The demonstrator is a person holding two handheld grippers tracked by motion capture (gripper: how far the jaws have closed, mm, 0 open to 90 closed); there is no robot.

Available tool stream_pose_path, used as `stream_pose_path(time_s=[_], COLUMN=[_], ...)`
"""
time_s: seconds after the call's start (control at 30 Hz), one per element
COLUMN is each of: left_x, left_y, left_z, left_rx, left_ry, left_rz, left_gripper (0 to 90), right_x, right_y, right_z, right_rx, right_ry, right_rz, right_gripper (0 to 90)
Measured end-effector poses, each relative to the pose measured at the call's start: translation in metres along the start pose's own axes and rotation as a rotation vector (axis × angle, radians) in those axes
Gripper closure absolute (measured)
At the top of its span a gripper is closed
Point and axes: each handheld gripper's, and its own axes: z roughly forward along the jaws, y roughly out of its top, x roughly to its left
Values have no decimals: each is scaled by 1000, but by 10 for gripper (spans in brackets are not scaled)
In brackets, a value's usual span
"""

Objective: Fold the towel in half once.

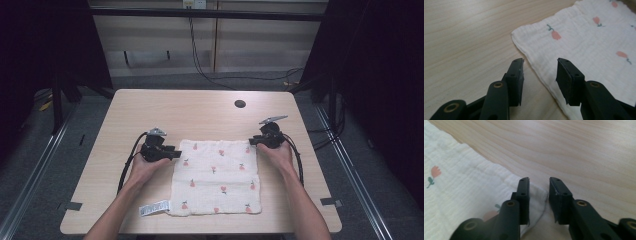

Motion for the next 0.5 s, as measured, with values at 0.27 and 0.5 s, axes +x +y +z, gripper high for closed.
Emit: stream_pose_path(time_s=[0.27, 0.5], left_x=[11, 15], left_y=[22, 35], left_z=[7, 17], left_rx=[-20, 3], left_ry=[-21, -1], left_rz=[-24, -19], left_gripper=[581, 583], right_x=[1, 2], right_y=[0, 2], right_z=[-8, -16], right_rx=[-41, -62], right_ry=[48, 65], right_rz=[17, 9], right_gripper=[882, 883])
